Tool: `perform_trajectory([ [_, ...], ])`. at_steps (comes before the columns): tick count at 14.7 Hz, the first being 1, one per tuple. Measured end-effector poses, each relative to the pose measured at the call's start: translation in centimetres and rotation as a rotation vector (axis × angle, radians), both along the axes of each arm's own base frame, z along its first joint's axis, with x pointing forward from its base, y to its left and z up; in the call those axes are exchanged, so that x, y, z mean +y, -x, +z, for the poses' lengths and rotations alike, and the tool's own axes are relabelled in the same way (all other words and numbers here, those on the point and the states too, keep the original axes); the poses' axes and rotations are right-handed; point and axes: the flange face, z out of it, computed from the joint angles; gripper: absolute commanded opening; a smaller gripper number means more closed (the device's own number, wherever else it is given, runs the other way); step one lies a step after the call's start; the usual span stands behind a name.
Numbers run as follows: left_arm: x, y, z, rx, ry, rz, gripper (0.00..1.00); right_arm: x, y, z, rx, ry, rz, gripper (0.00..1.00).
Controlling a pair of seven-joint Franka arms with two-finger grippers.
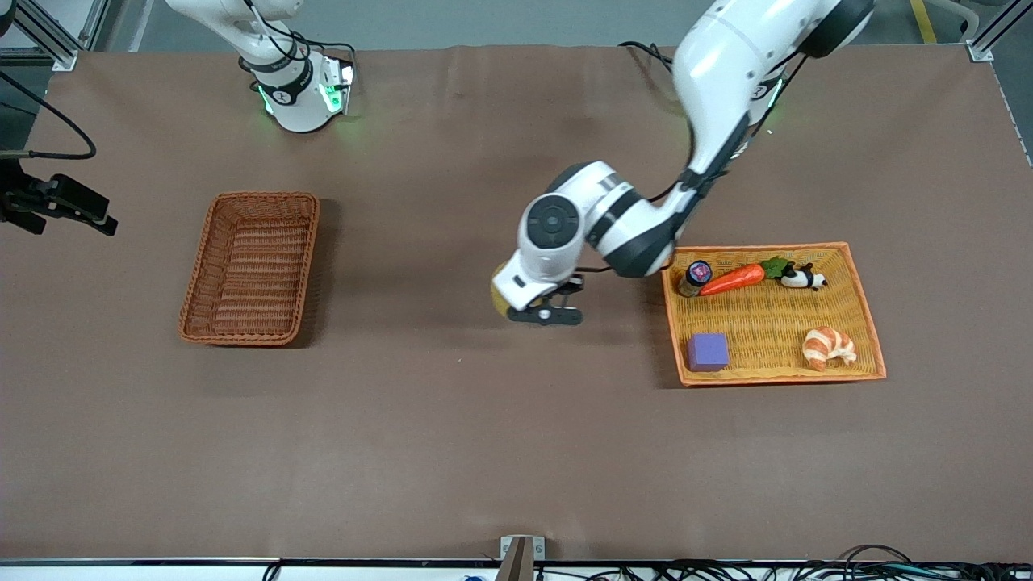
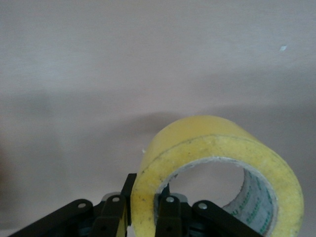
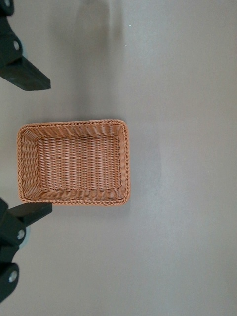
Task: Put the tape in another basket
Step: 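Carry the tape toward the table middle and set it down with the left gripper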
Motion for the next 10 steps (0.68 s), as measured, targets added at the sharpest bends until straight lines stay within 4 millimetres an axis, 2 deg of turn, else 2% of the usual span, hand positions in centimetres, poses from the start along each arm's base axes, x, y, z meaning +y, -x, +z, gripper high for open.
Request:
perform_trajectory([
  [3, -4.2, 1.5, -1.7, -0.071, 0.002, -0.043, 0.05, 0.0, -0.3, -0.5, 0.005, -0.001, 0.000, 1.00],
  [6, -7.5, 3.6, -3.3, -0.135, 0.046, -0.060, 0.12, 0.0, -0.5, -0.8, 0.008, -0.001, 0.001, 1.00],
  [7, -8.2, 4.0, -3.7, -0.144, 0.060, -0.053, 0.20, 0.0, -0.5, -0.8, 0.008, -0.002, 0.001, 1.00],
  [8, -8.7, 4.3, -4.0, -0.150, 0.069, -0.042, 0.38, 0.1, -0.5, -0.7, 0.008, -0.002, 0.002, 1.00],
  [9, -8.9, 4.4, -4.2, -0.157, 0.076, -0.022, 0.48, 0.1, -0.5, -0.7, 0.007, -0.002, 0.003, 1.00],
  [10, -9.0, 4.3, -4.3, -0.165, 0.085, 0.009, 0.66, 0.1, -0.5, -0.7, 0.006, -0.002, 0.003, 1.00],
])
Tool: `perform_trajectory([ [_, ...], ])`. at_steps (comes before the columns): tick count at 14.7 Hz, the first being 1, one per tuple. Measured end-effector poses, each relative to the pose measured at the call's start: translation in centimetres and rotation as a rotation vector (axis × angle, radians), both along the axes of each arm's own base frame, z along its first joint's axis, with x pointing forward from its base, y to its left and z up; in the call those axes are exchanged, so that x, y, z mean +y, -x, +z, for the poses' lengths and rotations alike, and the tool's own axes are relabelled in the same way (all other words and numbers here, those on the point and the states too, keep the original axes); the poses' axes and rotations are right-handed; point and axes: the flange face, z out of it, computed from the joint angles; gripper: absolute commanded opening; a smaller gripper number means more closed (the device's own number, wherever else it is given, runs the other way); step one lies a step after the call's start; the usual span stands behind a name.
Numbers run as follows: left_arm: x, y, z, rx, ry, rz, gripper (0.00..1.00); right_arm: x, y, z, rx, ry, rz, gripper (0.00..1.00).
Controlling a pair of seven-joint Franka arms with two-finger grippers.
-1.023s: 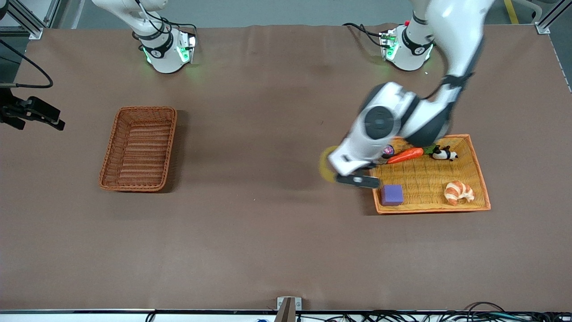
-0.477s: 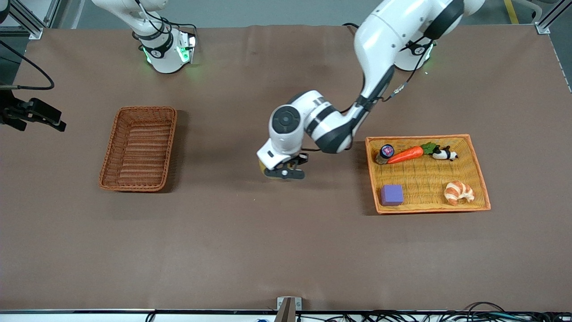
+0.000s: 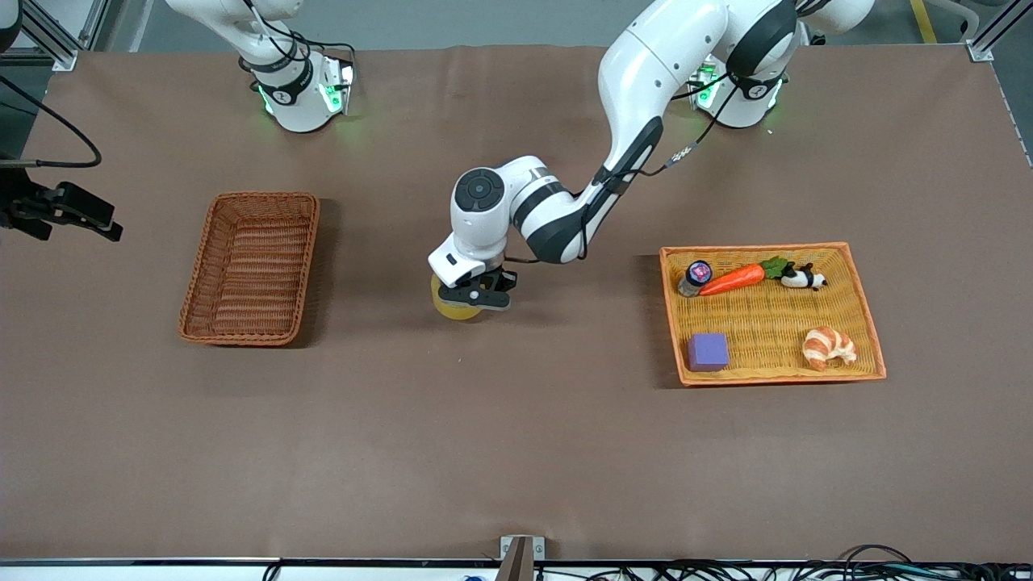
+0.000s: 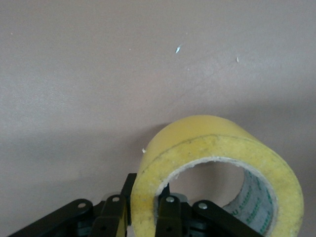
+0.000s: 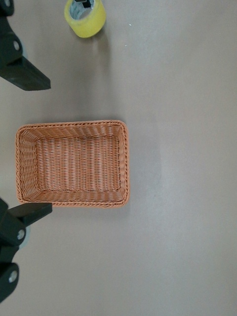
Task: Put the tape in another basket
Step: 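Carry the tape toward the table middle and set it down with the left gripper, then release the tape with the left gripper while the right gripper reaches the tape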
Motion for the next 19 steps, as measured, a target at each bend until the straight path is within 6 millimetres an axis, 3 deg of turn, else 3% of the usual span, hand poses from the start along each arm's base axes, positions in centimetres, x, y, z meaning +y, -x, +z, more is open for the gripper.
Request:
perform_trajectory([
  [1, -0.1, -0.1, 0.0, -0.004, 0.011, 0.031, 0.77, 0.0, 0.0, 0.0, -0.001, 0.000, 0.001, 1.00],
  [5, -0.2, -0.4, 0.3, -0.015, 0.037, 0.086, 1.00, 0.3, -0.2, -0.2, -0.003, -0.001, 0.006, 1.00],
  [7, 0.1, -1.7, 2.3, -0.036, 0.057, 0.112, 1.00, 1.3, -0.7, -0.9, 0.001, -0.007, 0.026, 1.00],
  [9, 2.4, -4.0, 5.8, -0.034, 0.029, 0.156, 1.00, 5.0, -1.8, -2.7, 0.004, -0.018, 0.091, 1.00],
  [11, 6.4, -6.7, 10.7, -0.014, -0.031, 0.205, 1.00, 10.6, -2.9, -5.8, 0.008, -0.034, 0.159, 1.00],
  [14, 13.6, -9.8, 18.3, 0.004, -0.099, 0.218, 1.00, 19.8, -3.8, -12.3, 0.005, -0.076, 0.162, 1.00],
  [16, 19.2, -11.8, 22.0, 0.017, -0.100, 0.189, 1.00, 25.6, -3.4, -17.4, 0.007, -0.099, 0.136, 1.00],
  [19, 28.3, -13.8, 26.4, 0.023, -0.073, 0.152, 1.00, 32.1, -1.6, -24.1, 0.039, -0.077, 0.151, 1.00],
])
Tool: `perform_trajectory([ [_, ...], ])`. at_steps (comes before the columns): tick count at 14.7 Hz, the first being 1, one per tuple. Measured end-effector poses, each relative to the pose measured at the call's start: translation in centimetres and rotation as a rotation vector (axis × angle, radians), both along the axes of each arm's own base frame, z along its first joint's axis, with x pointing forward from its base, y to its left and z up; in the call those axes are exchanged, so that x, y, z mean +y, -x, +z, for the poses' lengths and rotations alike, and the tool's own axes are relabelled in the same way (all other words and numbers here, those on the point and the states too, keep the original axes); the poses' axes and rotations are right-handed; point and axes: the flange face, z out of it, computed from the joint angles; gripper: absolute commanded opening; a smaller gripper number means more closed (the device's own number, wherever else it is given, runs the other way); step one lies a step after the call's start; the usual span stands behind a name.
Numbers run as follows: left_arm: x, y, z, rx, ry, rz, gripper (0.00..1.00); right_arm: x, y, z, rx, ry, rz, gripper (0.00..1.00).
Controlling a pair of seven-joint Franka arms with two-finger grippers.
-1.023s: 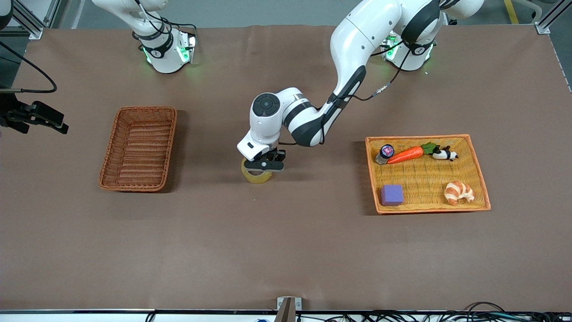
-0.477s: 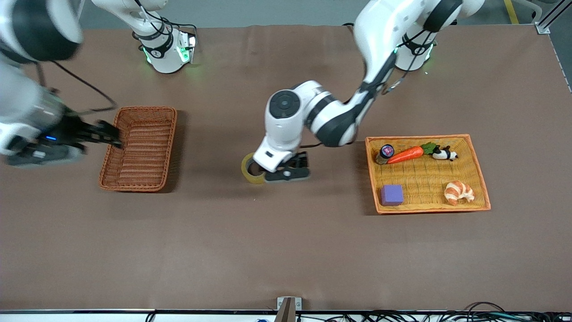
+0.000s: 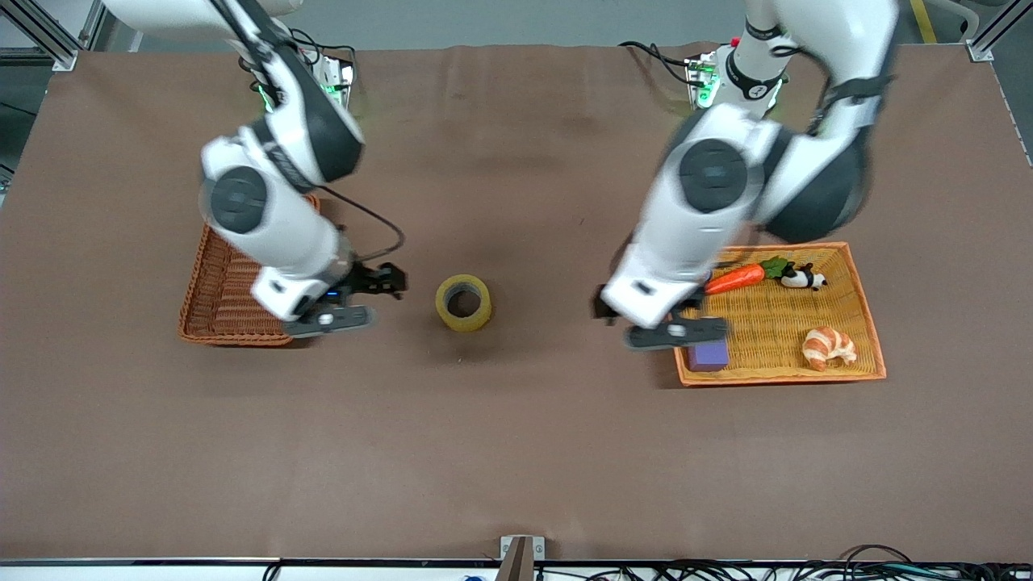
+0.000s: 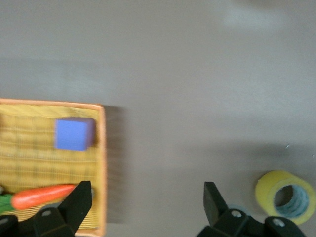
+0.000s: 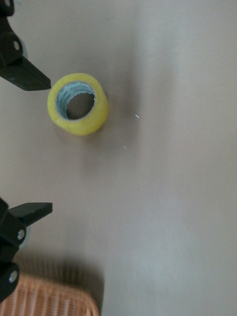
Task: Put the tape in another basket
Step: 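Release the tape with the left gripper while the right gripper reaches the tape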
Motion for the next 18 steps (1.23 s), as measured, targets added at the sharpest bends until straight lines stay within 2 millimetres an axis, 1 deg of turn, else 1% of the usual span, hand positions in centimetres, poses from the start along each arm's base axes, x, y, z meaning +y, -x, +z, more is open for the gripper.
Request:
perform_trajectory([
  [2, 5.2, 0.0, 2.9, -0.011, 0.006, 0.014, 1.00, 3.4, 1.3, -3.6, 0.002, 0.038, 0.006, 1.00],
  [3, 7.2, 0.4, 4.3, -0.019, 0.001, 0.025, 1.00, 4.7, 1.9, -5.6, 0.003, 0.057, 0.012, 1.00],
  [6, 11.8, 1.5, 7.2, -0.044, -0.016, 0.008, 1.00, 7.2, 3.2, -11.5, 0.007, 0.051, 0.019, 1.00],
  [7, 13.3, 1.7, 7.9, -0.050, -0.022, -0.004, 1.00, 7.6, 3.8, -13.2, 0.010, 0.058, 0.028, 1.00],
  [8, 14.6, 1.8, 8.4, -0.051, -0.029, -0.016, 1.00, 7.8, 4.2, -14.6, 0.011, 0.064, 0.037, 1.00],
  [9, 15.7, 1.9, 8.8, -0.051, -0.034, -0.028, 1.00, 7.9, 4.6, -15.6, 0.010, 0.065, 0.046, 1.00],
  [11, 17.1, 2.5, 9.1, -0.041, -0.047, -0.057, 1.00, 7.9, 5.2, -16.7, -0.001, 0.059, 0.060, 1.00],
  [13, 17.9, 3.4, 9.3, -0.032, -0.059, -0.092, 1.00, 7.7, 5.6, -17.3, -0.009, 0.061, 0.070, 1.00],
  [15, 18.3, 4.3, 9.6, -0.030, -0.067, -0.107, 1.00, 7.4, 5.3, -17.4, -0.023, 0.061, 0.071, 1.00],
  [16, 18.6, 4.6, 9.7, -0.029, -0.067, -0.110, 1.00, 7.2, 5.3, -17.6, -0.025, 0.059, 0.069, 0.98],
  [17, 19.2, 4.6, 9.7, -0.023, -0.050, -0.103, 1.00, 7.2, 5.3, -17.9, -0.024, 0.059, 0.070, 0.94],
  [18, 20.1, 4.6, 9.6, -0.011, -0.025, -0.099, 1.00, 7.2, 5.4, -18.2, -0.024, 0.060, 0.074, 0.88],
])
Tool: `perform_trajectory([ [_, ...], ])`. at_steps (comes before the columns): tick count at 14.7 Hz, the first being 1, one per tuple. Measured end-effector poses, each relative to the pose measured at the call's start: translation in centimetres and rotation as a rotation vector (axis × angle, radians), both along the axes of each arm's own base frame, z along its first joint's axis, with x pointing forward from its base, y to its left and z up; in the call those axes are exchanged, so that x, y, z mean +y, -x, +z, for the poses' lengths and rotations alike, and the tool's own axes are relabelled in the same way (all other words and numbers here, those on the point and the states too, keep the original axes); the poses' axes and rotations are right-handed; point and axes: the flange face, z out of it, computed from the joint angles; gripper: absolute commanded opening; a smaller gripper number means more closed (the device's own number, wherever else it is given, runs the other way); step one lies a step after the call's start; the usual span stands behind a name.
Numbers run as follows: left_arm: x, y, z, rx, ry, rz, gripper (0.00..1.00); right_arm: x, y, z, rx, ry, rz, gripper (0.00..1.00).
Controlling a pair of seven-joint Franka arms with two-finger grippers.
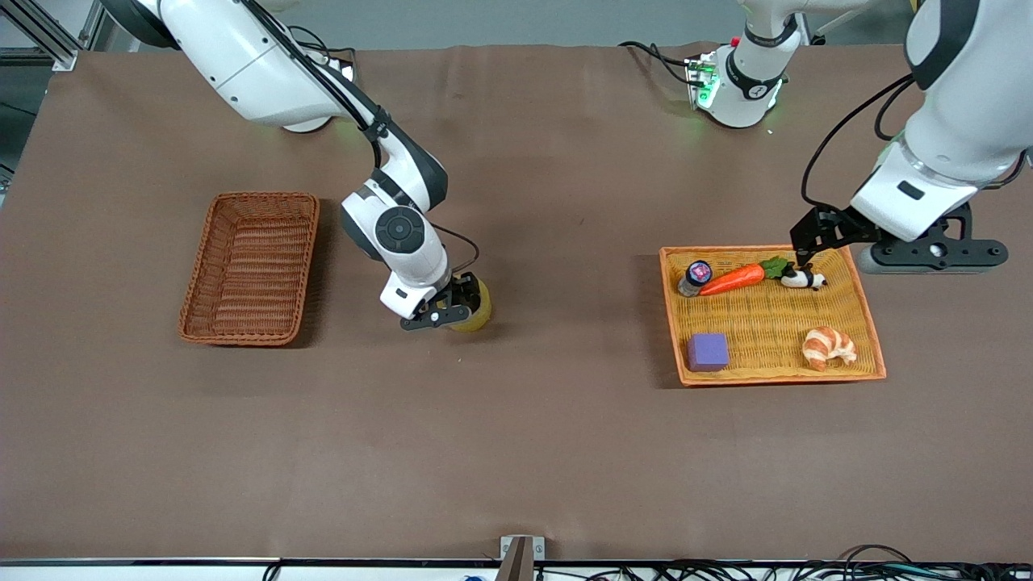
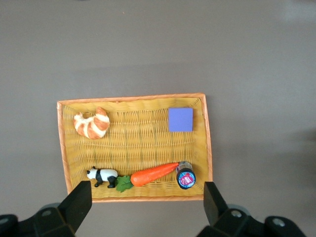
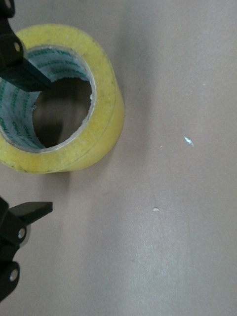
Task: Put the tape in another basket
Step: 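Release the tape with the left gripper while the right gripper reaches the tape, then grasp the tape rim with the right gripper and lift it, then carry the tape over the brown basket and lower it with the right gripper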
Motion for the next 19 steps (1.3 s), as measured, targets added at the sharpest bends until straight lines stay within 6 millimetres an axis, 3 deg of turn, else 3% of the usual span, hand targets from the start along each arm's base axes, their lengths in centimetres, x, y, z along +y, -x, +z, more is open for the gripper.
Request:
perform_trajectory([
  [1, 1.2, -0.1, -0.2, 0.014, 0.018, -0.006, 1.00, 0.0, 0.1, -0.4, 0.000, 0.004, 0.007, 0.75],
  [2, 2.2, -0.2, -0.4, 0.027, 0.025, -0.017, 1.00, 0.0, 0.3, -0.8, 0.003, 0.007, 0.011, 0.46],
  [3, 2.8, -0.1, -0.5, 0.039, 0.026, -0.025, 0.99, 0.0, 0.4, -1.1, 0.005, 0.011, 0.016, 0.28],
  [5, 2.9, 0.5, -0.8, 0.057, 0.023, -0.032, 0.99, 0.0, 0.5, -1.5, 0.006, 0.018, 0.010, 0.01],
  [10, 3.0, 1.9, -0.8, 0.064, 0.018, -0.037, 0.98, -0.2, 0.5, -1.8, 0.013, 0.044, -0.052, 0.00],
  [13, 3.9, 1.9, -0.6, 0.059, 0.017, -0.048, 0.99, -1.2, -1.0, -0.2, 0.066, 0.127, -0.092, 0.00],
  [15, 4.6, 1.9, -0.7, 0.060, 0.016, -0.044, 0.99, -3.4, -3.4, 3.7, 0.087, 0.158, -0.147, 0.00],
  [16, 4.8, 1.8, -0.7, 0.060, 0.012, -0.043, 1.00, -5.6, -4.7, 6.8, 0.097, 0.162, -0.179, 0.00],
  [19, 4.8, 1.8, -0.7, 0.055, 0.001, -0.045, 1.00, -15.2, -7.0, 16.0, 0.149, 0.165, -0.194, 0.00],
])
